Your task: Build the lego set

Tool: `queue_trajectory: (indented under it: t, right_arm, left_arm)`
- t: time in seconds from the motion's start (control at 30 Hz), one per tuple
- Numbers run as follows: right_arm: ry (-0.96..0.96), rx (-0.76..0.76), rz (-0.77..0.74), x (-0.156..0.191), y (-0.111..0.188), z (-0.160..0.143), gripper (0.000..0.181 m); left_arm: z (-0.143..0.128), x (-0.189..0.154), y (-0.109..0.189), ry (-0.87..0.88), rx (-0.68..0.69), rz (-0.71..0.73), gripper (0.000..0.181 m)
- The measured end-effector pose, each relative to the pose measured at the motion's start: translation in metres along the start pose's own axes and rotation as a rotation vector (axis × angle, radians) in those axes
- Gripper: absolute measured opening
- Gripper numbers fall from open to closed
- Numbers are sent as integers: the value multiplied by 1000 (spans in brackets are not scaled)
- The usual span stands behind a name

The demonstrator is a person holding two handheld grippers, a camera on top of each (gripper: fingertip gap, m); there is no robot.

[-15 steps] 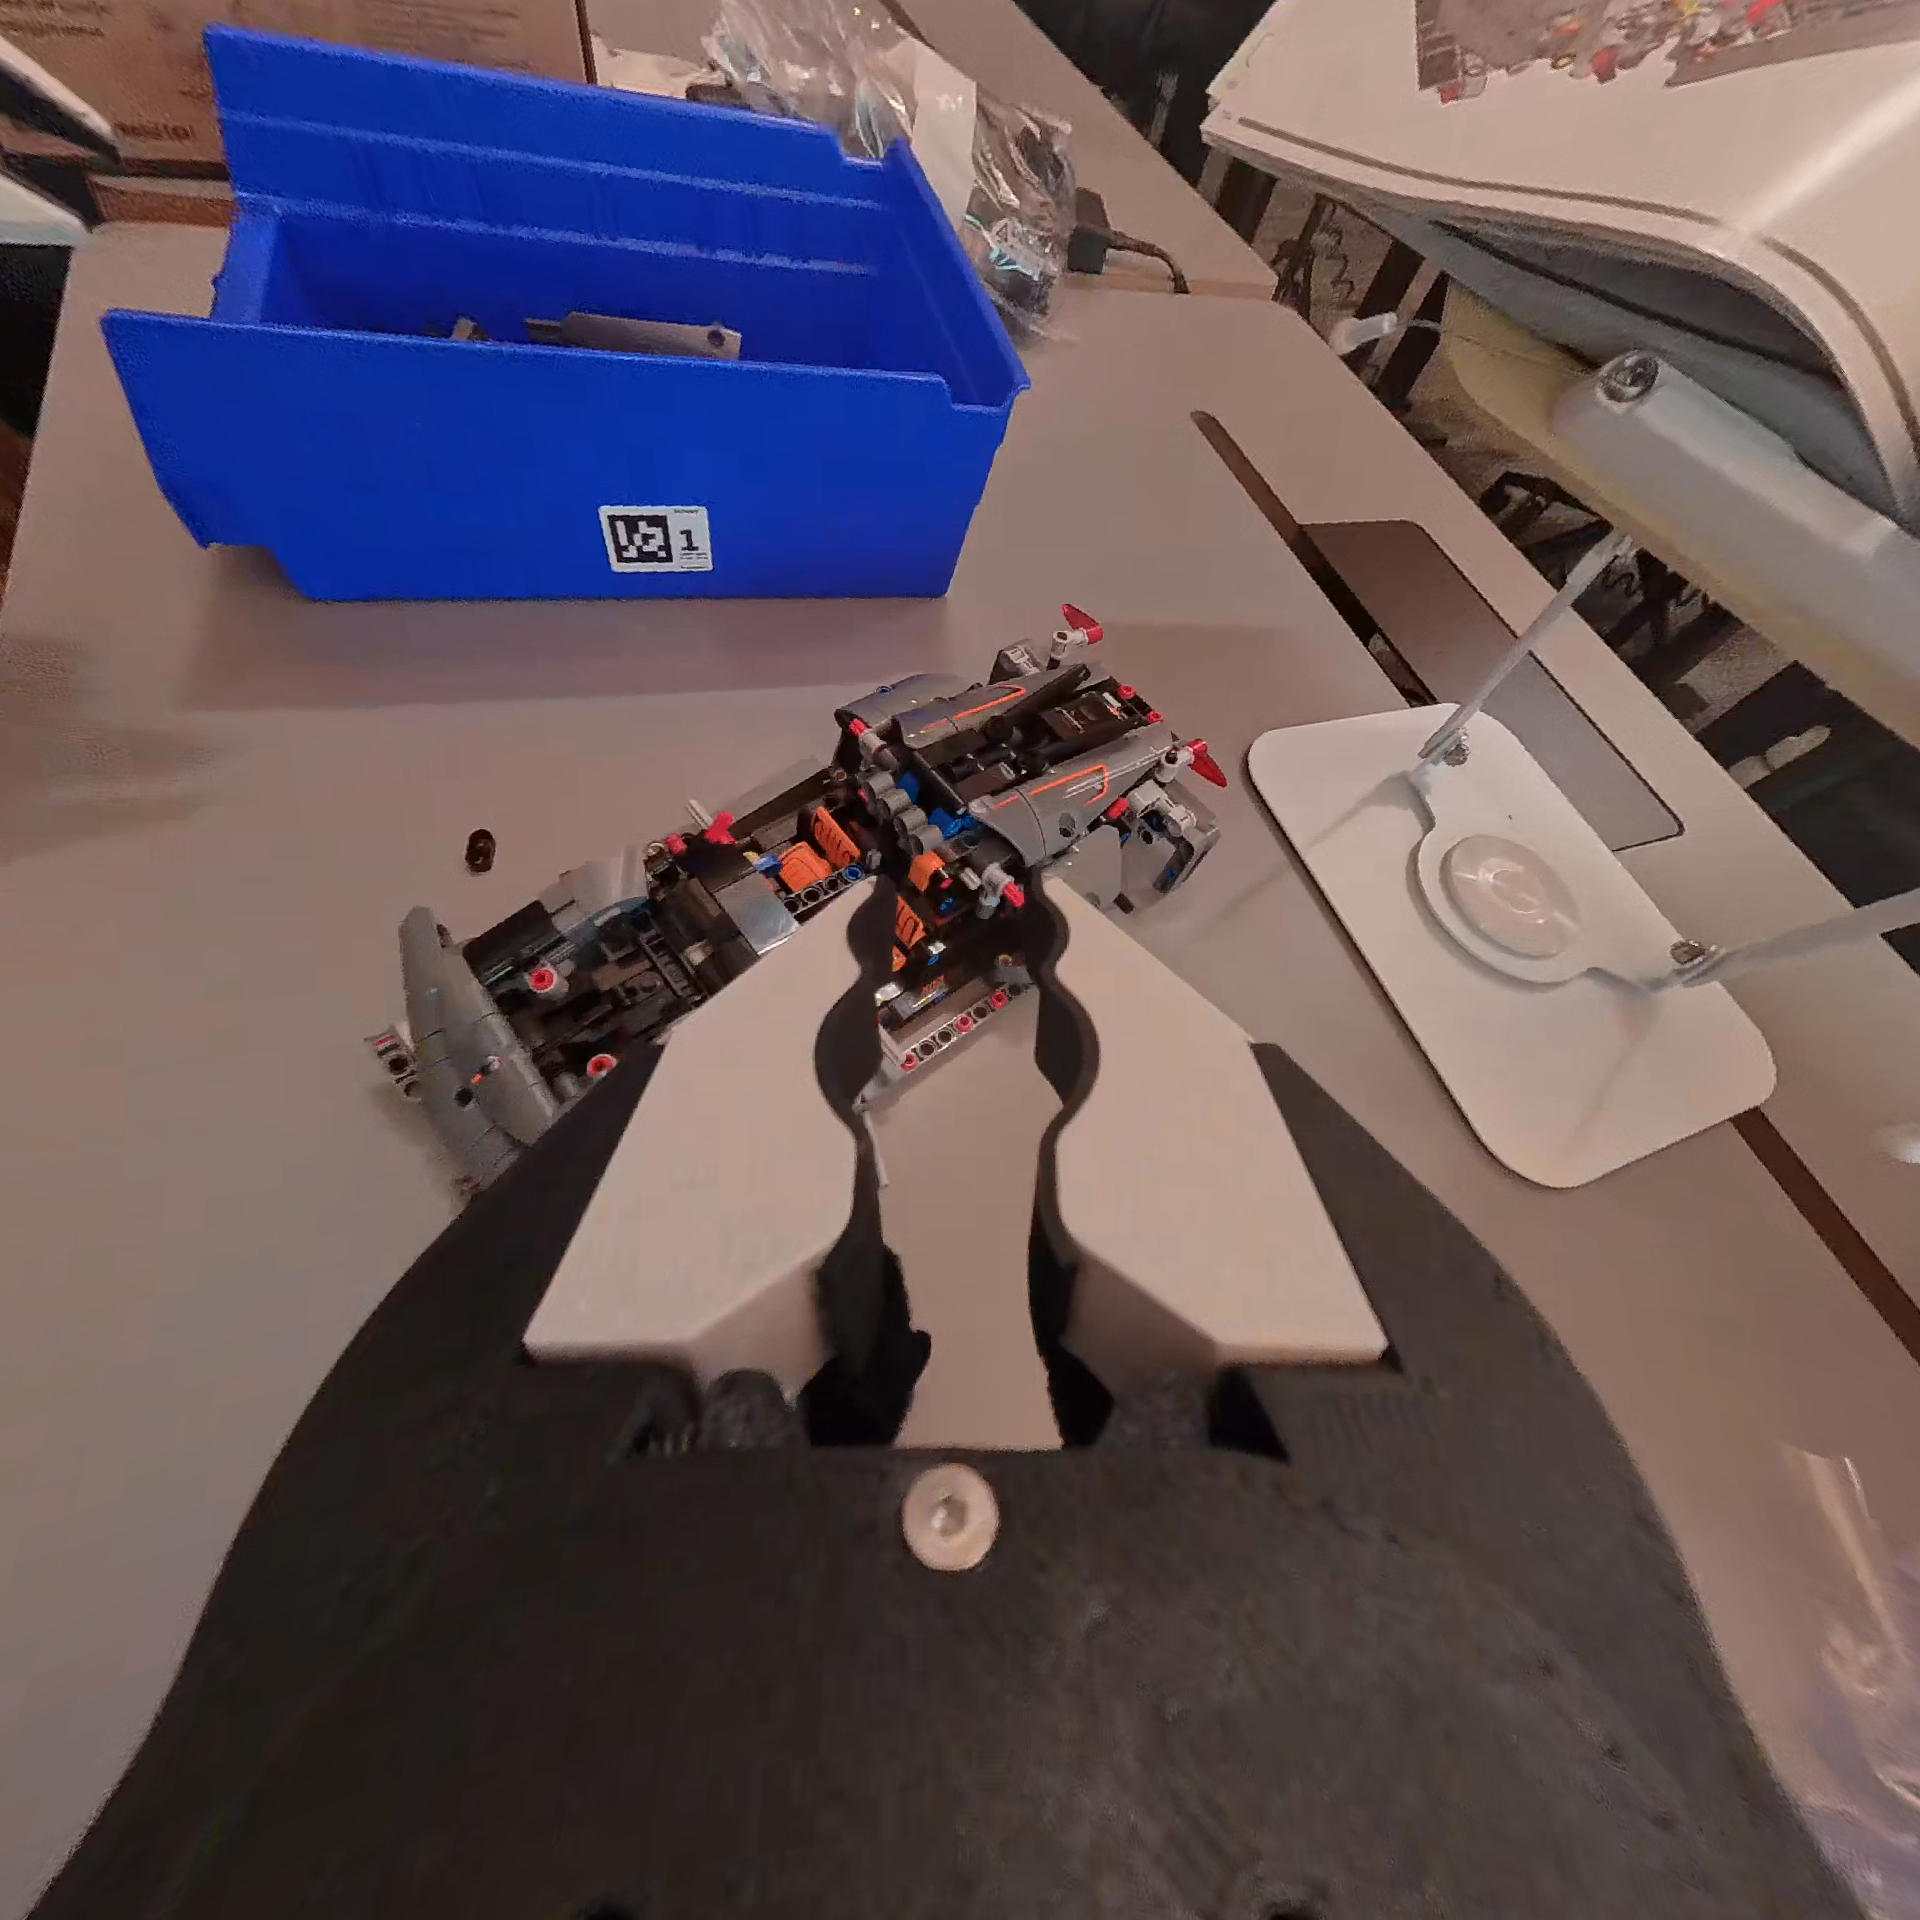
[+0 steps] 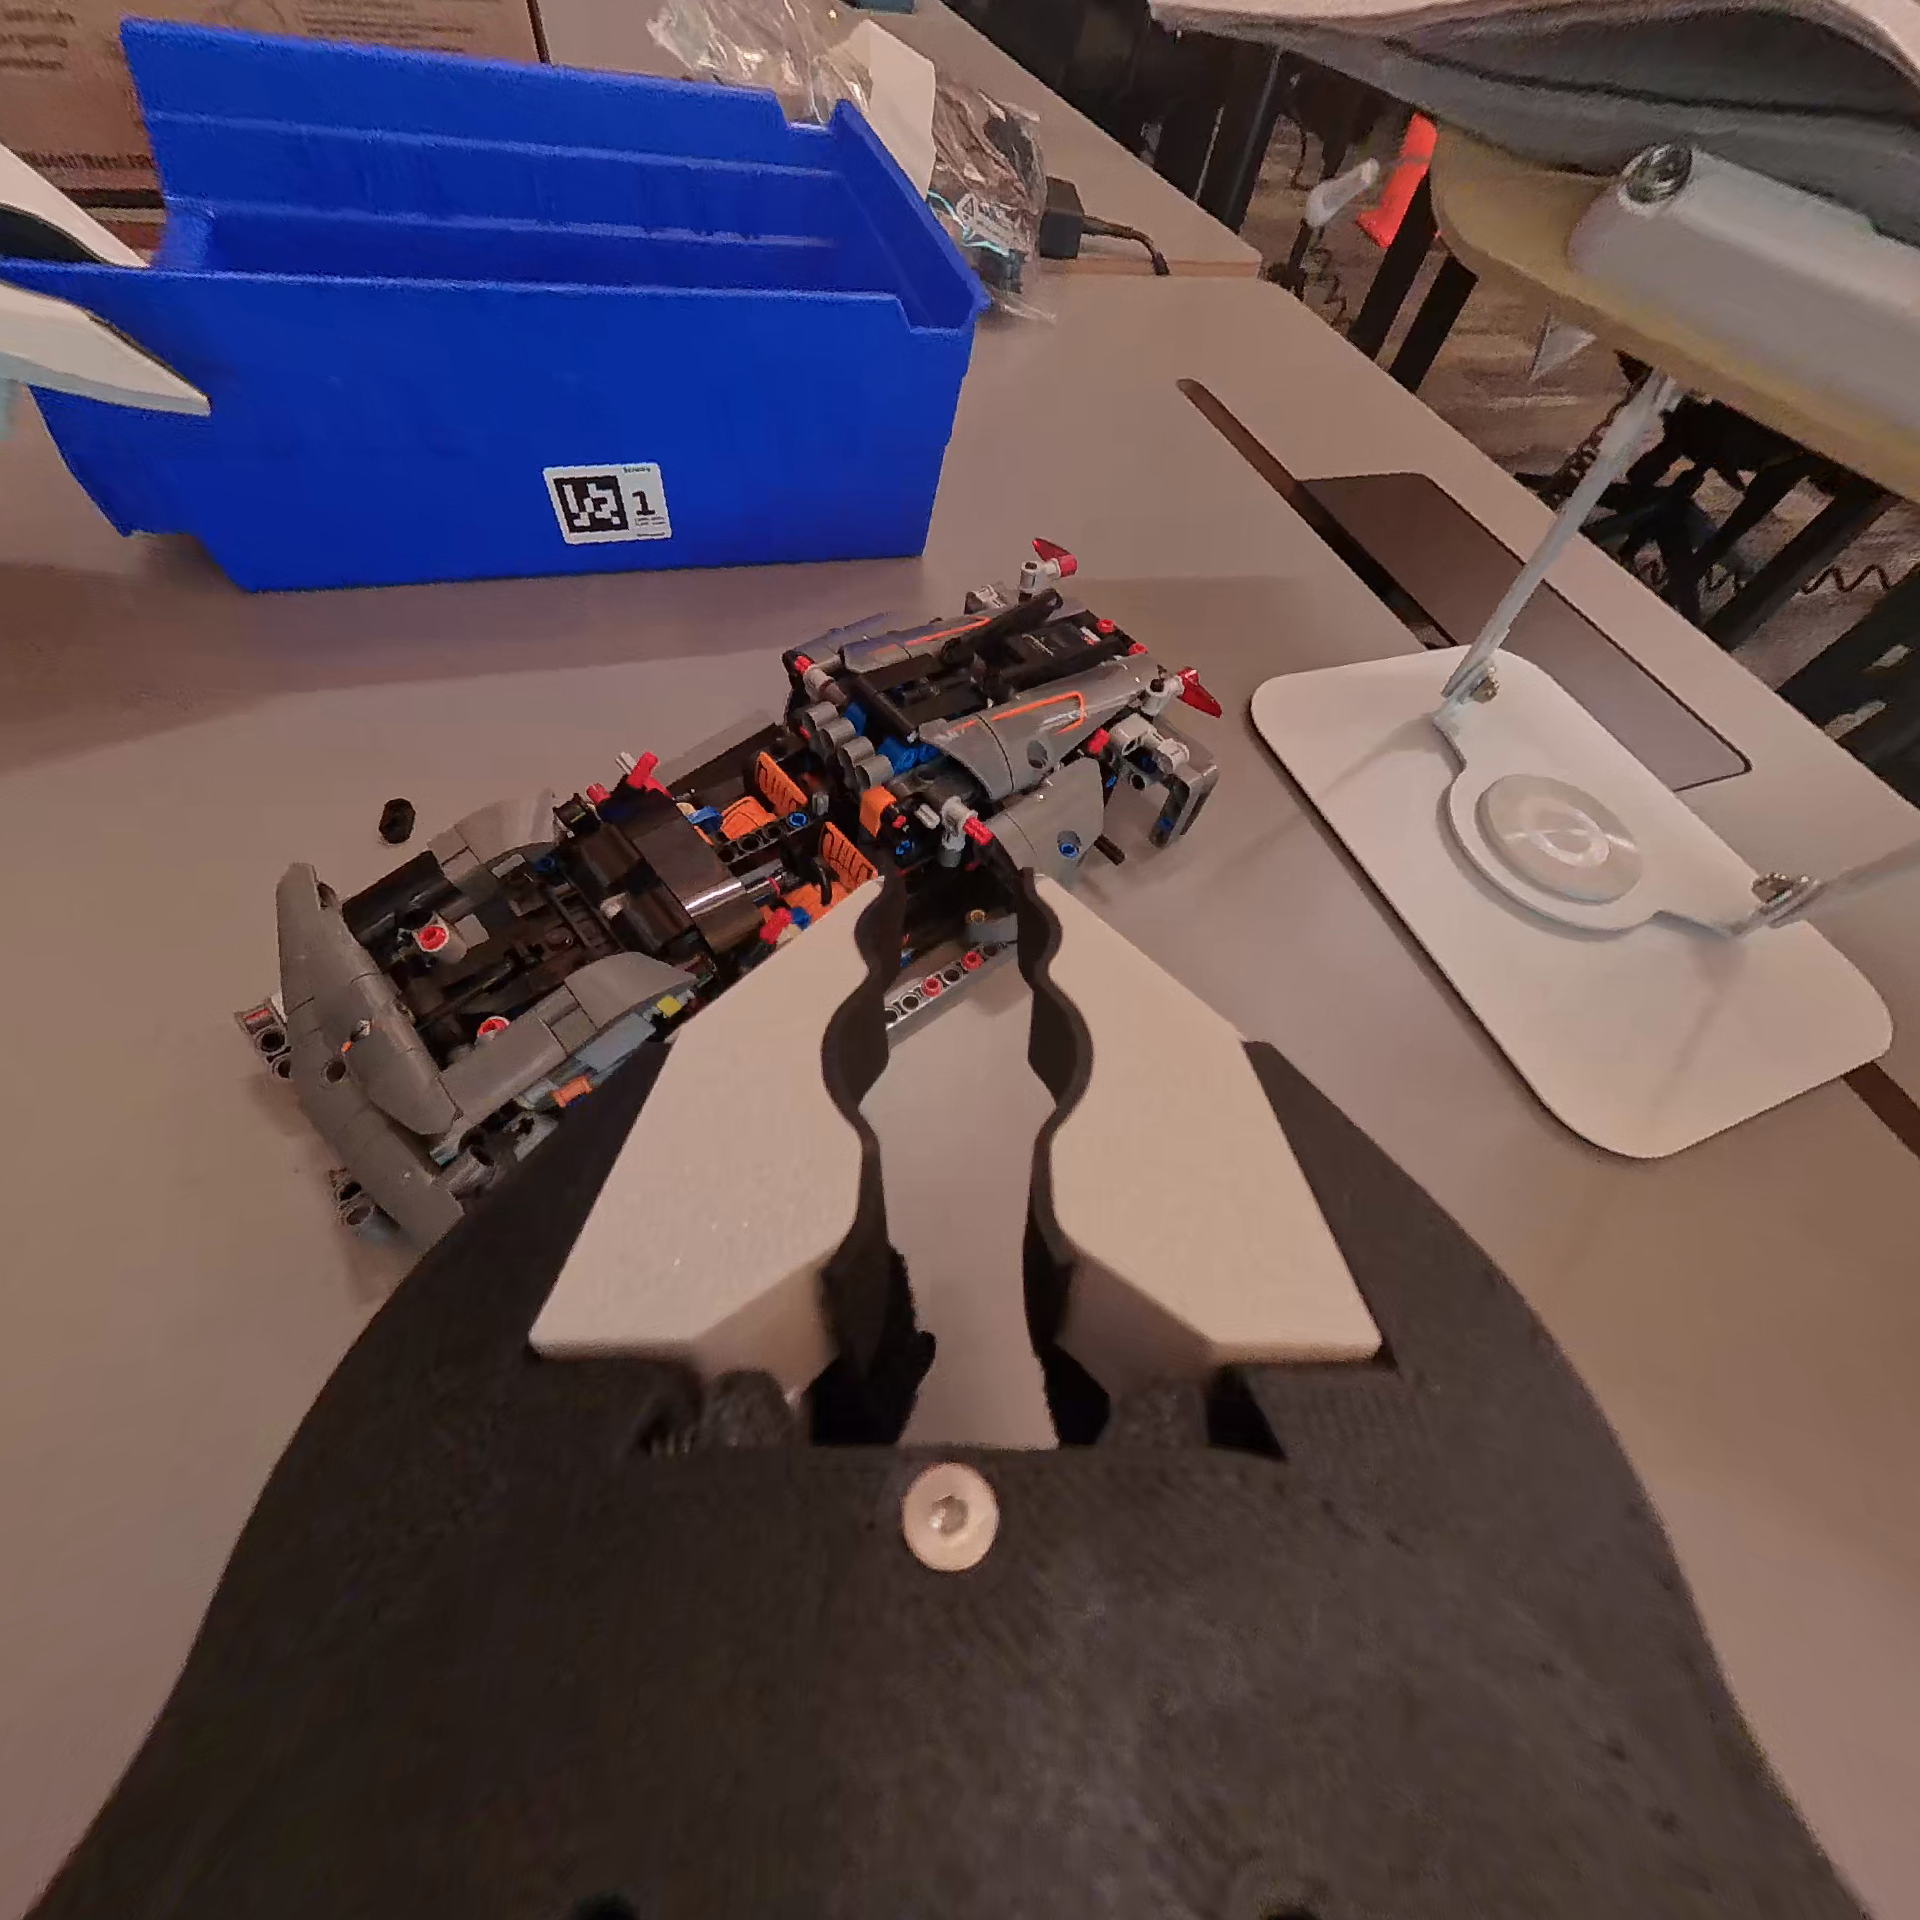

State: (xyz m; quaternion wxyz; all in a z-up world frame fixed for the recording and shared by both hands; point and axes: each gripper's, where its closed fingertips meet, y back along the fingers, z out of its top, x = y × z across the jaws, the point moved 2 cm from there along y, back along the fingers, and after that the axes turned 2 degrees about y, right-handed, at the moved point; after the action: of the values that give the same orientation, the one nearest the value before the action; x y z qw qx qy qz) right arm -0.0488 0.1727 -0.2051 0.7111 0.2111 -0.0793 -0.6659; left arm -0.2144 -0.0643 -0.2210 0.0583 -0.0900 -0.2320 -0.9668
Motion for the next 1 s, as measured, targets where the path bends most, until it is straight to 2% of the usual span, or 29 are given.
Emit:
queue_trajectory:
  t: [0.03,0.17,0.27,0.43,0.53,0.6,0.7,0.8,0.83,0.9,0.97,1.0]
  right_arm:
    - [1,5,3,0,0,-2,20]
    - [23,-4,-31,-2,0,-1,31]
    - [32,-58,-135,-20,11,15,40]
    - [73,-140,-327,-76,41,58,66]
    - [69,-159,-341,-108,46,85,79]
    - [131,-150,-363,-124,39,99,66]
    - [292,-6,-387,-142,14,103,54]
    - [393,-4,-398,-145,-8,118,59]
    - [413,-4,-415,-146,-13,122,58]
    - [438,-10,-407,-145,-21,126,54]
    - [459,6,-437,-152,-26,123,56]
    - [458,11,-445,-156,-28,120,59]
  left_arm:
    - [2,-2,-3,20,-3,-22,15]
    - [12,-3,-13,34,-11,-42,24]
    - [27,1,-8,36,-58,-36,32]
    - [62,4,-4,-56,-100,-33,32]
    - [85,2,-10,-122,-119,-47,31]
    - [103,0,-19,-164,-122,-74,30]
    - [147,12,-39,-260,-111,-34,34]
    - [195,53,-68,-246,-133,12,45]
    - [207,71,-83,-198,-137,0,47]
    - [221,107,-119,-44,-108,-57,67]
    - [228,137,-157,117,-98,-138,72]
    - [227,149,-176,211,-81,-184,82]
